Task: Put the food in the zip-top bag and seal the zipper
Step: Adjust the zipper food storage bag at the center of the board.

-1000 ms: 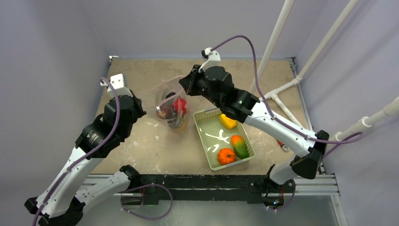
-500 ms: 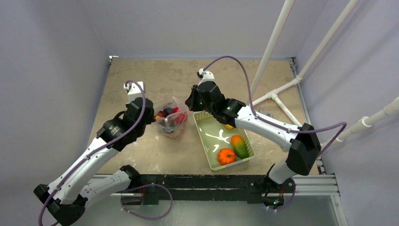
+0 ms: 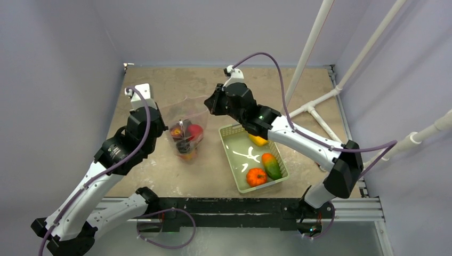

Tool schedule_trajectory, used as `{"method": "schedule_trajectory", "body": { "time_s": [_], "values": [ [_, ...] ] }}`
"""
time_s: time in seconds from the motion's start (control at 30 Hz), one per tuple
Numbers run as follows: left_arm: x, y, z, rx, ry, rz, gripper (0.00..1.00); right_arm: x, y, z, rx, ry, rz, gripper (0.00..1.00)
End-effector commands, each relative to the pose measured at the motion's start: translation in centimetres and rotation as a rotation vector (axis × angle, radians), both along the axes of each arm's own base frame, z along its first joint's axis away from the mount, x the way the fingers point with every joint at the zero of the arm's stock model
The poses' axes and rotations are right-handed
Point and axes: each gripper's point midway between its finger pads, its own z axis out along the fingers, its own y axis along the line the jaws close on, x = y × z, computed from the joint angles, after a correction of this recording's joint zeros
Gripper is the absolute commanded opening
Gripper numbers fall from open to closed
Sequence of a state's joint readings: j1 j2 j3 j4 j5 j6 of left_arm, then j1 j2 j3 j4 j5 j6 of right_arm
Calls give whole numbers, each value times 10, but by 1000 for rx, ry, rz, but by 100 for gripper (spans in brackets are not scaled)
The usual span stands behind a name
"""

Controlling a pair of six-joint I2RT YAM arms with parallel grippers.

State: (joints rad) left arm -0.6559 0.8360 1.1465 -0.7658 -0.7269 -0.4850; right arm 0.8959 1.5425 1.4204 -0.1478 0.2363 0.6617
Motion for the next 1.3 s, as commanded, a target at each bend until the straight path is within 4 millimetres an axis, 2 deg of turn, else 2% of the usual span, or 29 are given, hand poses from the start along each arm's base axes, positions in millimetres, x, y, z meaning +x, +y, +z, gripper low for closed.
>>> {"method": "schedule_trajectory", "body": {
  "time_s": [0.0,0.1,0.2,0.27,0.33,0.47,0.53,0.6,0.77,0.93,1.1,1.27],
  "values": [
    [4,10,16,37,-63,37,0,12,7,-3,19,-18,-9,0],
    [4,12,24,44,-81,41,0,15,10,0,31,-22,-6,0],
    [5,13,34,51,-98,42,0,16,11,16,58,-48,-10,0],
    [7,11,36,54,-103,32,0,17,13,19,60,-54,-8,0],
    [10,5,31,60,-88,6,0,18,14,12,44,-40,-8,0],
    [17,-17,7,37,-44,-73,0,18,17,-15,-1,10,7,0],
    [19,-25,-3,19,-30,-98,0,15,17,-22,-16,31,13,2],
    [20,-31,-10,6,-22,-117,0,13,14,-22,-19,34,11,10],
    [20,-36,-19,-14,-13,-136,0,7,3,-7,-7,17,-1,26],
    [17,-33,-25,-6,-13,-133,0,5,-24,6,-33,11,-88,66],
    [17,-31,-32,18,-1,-132,0,1,-56,5,-96,34,-189,74],
    [15,-26,-33,34,-3,-123,0,-7,-88,-7,-163,66,-267,81]
  ]
}}
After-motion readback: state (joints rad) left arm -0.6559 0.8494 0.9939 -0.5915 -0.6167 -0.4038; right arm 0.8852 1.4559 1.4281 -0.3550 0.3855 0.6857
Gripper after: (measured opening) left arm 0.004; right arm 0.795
